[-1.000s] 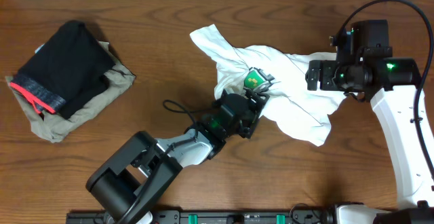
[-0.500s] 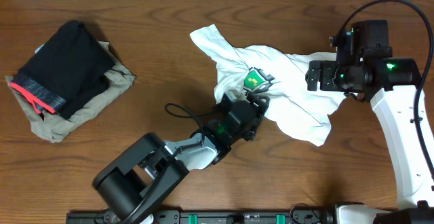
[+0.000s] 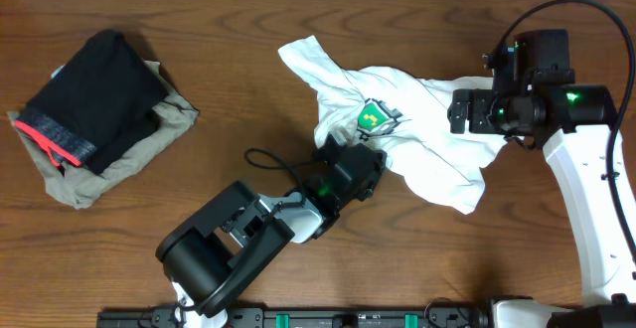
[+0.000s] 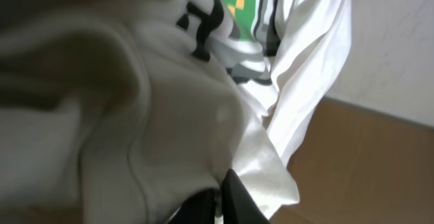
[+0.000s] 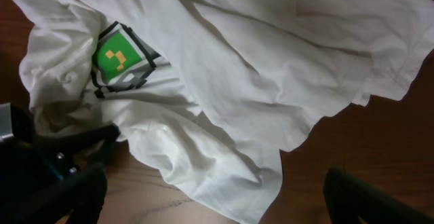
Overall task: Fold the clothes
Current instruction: 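Reach the left gripper to the shirt's left side and grasp the collar edge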
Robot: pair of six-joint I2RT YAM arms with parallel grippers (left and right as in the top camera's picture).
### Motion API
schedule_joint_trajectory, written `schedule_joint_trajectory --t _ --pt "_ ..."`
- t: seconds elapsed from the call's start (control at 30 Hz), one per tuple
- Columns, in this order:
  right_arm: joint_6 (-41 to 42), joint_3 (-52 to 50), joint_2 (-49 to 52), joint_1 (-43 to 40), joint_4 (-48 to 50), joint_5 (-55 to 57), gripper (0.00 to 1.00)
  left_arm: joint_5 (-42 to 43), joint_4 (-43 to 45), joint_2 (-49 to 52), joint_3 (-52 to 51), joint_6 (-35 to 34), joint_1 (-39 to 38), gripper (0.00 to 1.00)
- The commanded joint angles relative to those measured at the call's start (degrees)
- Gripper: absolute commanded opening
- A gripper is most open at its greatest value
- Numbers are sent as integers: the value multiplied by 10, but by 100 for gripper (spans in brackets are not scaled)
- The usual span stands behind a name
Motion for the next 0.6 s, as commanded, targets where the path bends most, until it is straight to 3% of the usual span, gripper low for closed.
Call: schedule_joint_trajectory --t 0.0,0.3,0.37,0.57 --pt "0 0 -1 -2 -3 4 99 -6 2 0 4 44 7 6" --pt "1 0 -1 -24 -3 6 99 65 -26 -64 4 213 52 6" --pt "1 0 -1 -35 -10 6 99 80 -76 -102 4 252 72 6" --pt "1 -11 -1 -70 -24 6 99 73 -333 -258 4 402 167 6"
